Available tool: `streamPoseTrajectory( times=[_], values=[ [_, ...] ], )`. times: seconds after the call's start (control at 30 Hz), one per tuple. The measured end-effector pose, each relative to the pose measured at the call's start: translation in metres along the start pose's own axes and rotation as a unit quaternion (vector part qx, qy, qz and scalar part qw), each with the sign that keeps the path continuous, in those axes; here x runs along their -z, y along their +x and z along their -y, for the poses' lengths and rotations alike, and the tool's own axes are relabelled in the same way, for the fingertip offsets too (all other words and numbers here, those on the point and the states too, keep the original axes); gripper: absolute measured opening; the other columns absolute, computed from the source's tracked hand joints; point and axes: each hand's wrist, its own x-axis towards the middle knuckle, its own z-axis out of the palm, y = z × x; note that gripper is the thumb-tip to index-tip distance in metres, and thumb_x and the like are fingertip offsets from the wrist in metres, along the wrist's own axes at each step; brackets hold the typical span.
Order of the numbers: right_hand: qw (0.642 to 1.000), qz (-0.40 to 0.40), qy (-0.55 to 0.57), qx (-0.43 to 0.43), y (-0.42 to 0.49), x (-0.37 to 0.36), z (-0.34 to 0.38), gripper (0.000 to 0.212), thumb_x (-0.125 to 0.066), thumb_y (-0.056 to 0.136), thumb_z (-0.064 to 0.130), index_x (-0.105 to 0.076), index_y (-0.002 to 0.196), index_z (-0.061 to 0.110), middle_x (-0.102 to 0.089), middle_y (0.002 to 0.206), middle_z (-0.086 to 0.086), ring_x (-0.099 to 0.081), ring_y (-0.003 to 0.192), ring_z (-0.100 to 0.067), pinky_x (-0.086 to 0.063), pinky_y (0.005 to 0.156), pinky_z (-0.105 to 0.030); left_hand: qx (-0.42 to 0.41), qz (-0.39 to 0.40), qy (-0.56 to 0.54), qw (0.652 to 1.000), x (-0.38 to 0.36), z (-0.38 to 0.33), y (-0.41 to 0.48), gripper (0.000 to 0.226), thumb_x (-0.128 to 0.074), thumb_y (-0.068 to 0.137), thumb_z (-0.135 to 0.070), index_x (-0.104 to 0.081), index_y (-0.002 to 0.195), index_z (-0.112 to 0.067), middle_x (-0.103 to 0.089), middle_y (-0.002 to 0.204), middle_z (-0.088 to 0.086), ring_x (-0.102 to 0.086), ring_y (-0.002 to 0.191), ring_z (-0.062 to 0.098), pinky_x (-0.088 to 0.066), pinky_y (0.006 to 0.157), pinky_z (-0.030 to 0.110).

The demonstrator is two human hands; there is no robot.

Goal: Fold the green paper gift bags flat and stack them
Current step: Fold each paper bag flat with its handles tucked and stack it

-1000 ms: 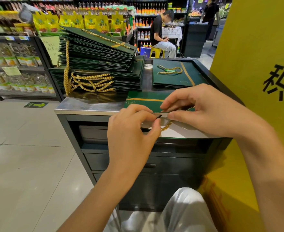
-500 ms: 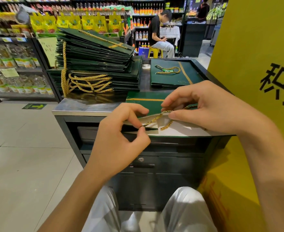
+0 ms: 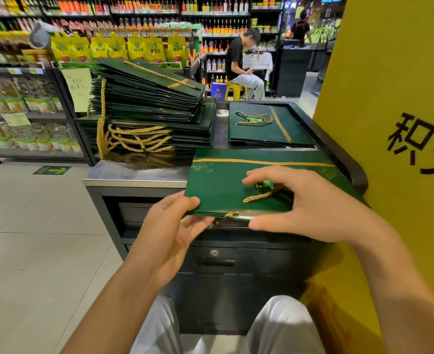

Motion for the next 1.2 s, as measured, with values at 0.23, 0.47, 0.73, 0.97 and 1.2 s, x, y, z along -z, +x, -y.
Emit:
streamPoseTrajectory(
  times=[0.23, 0.47, 0.73, 0.97, 1.2],
  values=[
    [0.99, -0.028, -0.134, 0.017, -0.002, -0.008, 0.009, 0.072, -0.068, 0.092, 0.033, -0.032, 0.154, 0.042, -0.039, 0.153, 0.026, -0.034, 0.139, 0.002, -0.031, 0.118, -0.036, -0.009, 0.057, -0.044, 0.997, -0.01, -0.014, -0.008, 0.037, -0.062, 0.085, -0.018, -0.067, 0.119, -0.005, -0.074, 0.115, 0.014, -0.073, 0.088, 0.02, -0.06, 0.068, 0.027],
    [0.971, -0.208, 0.115, 0.024, -0.005, 0.015, 0.021, 0.051, -0.055, 0.101, 0.025, -0.044, 0.146, 0.046, -0.058, 0.127, 0.032, -0.056, 0.116, 0.003, -0.048, 0.089, -0.014, -0.039, 0.068, -0.009, 0.997, -0.017, -0.029, 0.002, 0.05, -0.05, 0.094, -0.046, -0.065, 0.122, -0.009, -0.073, 0.091, 0.009, -0.073, 0.084, 0.024, -0.058, 0.077, 0.036],
    [0.81, -0.417, 0.411, -0.023, 0.003, 0.029, 0.037, 0.018, -0.052, 0.103, 0.03, -0.065, 0.112, 0.039, -0.074, 0.11, 0.01, -0.069, 0.108, -0.013, -0.056, 0.097, -0.048, 0.08, 0.096, 0.104, 0.987, -0.032, -0.01, 0.013, 0.065, -0.062, 0.078, -0.041, -0.057, 0.129, -0.001, -0.075, 0.113, 0.018, -0.074, 0.101, 0.033, -0.057, 0.089, 0.043],
    [0.671, -0.368, 0.641, -0.062, 0.005, 0.01, 0.038, 0.029, -0.052, 0.102, 0.021, -0.061, 0.129, 0.026, -0.074, 0.119, 0.0, -0.071, 0.109, -0.019, -0.057, 0.089, -0.041, 0.003, 0.073, 0.033, 0.997, -0.028, -0.004, 0.015, 0.043, -0.061, 0.08, -0.019, -0.061, 0.123, -0.014, -0.078, 0.105, 0.011, -0.077, 0.087, 0.029, -0.063, 0.067, 0.047],
    [0.84, -0.144, 0.489, -0.187, -0.008, 0.002, 0.006, 0.04, -0.055, 0.095, 0.037, -0.067, 0.119, 0.006, -0.078, 0.105, -0.009, -0.074, 0.101, -0.023, -0.057, 0.092, -0.038, -0.086, 0.011, 0.104, 0.991, 0.007, -0.033, 0.018, 0.035, -0.05, 0.103, -0.014, -0.056, 0.134, -0.029, -0.076, 0.115, 0.003, -0.069, 0.109, 0.03, -0.05, 0.098, 0.06]
  ],
)
